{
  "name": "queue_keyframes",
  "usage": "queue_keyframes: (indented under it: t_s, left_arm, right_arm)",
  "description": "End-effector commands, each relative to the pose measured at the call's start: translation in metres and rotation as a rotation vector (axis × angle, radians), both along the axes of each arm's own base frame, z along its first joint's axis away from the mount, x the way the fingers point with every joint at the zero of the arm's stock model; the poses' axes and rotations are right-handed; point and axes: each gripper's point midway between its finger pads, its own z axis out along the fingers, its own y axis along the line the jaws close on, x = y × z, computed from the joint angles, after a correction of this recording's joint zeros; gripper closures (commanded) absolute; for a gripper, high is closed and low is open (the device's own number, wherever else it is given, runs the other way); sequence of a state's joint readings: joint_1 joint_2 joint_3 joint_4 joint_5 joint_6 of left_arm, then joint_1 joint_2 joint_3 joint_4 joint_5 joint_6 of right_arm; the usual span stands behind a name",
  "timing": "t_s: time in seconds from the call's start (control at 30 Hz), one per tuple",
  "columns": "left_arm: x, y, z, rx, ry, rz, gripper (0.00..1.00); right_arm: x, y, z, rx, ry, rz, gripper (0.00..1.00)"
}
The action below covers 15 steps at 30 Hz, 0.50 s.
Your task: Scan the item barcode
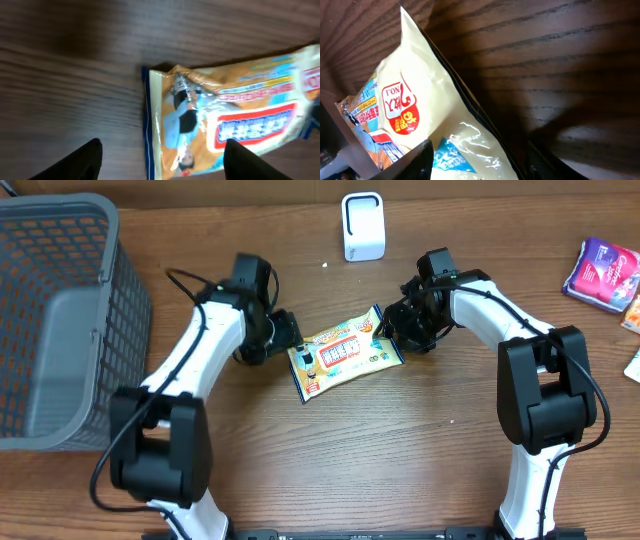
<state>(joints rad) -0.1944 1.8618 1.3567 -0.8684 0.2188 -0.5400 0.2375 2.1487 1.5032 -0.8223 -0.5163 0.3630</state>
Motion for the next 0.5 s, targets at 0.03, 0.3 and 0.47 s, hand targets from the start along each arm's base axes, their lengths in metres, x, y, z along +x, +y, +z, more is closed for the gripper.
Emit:
queue_keyframes:
  t_s: [0.03,0.3,0.47]
  left_arm:
    - [-0.015,-0.019,-0.042,-0.117,0.086,-0.025,0.26]
    - [-0.004,-0.054,-0.078,-0.313,0.106,-0.074,0.24]
    - [0.0,-0.073,-0.093,-0.444,0.113,-0.103,0.33]
  right_arm:
    - [-0.008,0.004,-0.007,-0.018,0.016,0.018,0.4]
    - [-0.008,0.004,-0.007,-0.018,0.016,0.018,0.39]
    - [-0.009,0.005,-0.006,-0.011,0.022,0.02,0.39]
